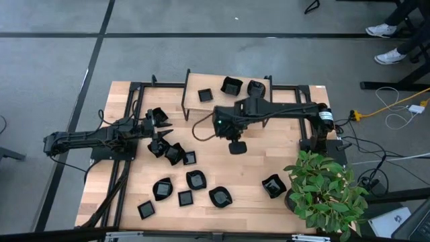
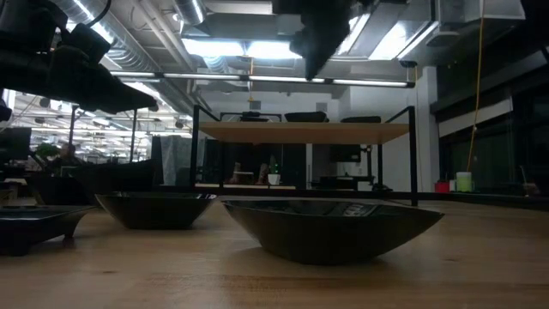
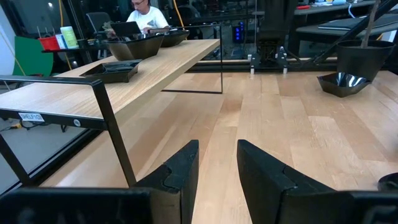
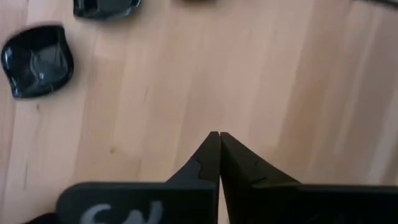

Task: Pick & Place Mini shaped plates
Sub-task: Stack the distorted square plate on top of the distorted square plate on the shelf

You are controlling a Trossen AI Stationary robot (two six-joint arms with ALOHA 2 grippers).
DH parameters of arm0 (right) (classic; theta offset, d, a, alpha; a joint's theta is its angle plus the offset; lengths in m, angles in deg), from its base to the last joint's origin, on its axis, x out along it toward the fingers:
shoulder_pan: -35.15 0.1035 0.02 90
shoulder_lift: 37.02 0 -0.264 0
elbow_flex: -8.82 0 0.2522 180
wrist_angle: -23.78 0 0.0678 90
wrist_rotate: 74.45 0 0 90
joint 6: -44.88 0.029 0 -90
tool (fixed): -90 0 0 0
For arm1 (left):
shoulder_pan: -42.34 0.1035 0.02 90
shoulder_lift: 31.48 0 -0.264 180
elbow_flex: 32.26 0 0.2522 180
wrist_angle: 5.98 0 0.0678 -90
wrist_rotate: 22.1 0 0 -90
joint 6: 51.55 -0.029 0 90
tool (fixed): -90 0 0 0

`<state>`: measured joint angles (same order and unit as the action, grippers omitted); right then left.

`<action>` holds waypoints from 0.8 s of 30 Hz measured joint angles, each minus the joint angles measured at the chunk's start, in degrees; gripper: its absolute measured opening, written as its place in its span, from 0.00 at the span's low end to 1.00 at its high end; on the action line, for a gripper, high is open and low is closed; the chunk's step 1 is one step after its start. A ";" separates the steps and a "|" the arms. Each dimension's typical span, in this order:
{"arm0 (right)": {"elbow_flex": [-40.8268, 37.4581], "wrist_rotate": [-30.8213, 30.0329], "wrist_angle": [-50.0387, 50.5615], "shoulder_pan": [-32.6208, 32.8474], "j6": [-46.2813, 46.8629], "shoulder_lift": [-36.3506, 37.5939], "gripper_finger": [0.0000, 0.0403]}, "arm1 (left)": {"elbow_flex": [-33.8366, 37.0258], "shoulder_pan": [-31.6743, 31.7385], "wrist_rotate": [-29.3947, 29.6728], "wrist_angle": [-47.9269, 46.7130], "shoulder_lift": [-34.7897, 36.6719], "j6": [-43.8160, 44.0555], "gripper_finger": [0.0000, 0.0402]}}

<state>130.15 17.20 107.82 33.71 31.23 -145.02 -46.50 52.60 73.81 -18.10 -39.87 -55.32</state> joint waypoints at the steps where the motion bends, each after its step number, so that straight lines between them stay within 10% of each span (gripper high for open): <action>1: -1.02 -0.02 -0.02 0.33 0.00 0.00 0.01 | 0.00 0.02 0.00 -0.02 -0.02 0.00 0.26; 24: -18.40 11.47 1.41 10.33 1.25 0.00 0.02 | -0.01 0.02 0.00 0.00 -0.01 0.00 0.26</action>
<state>111.75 28.68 109.22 44.04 32.47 -145.02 -46.51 52.62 73.81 -18.10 -39.88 -55.32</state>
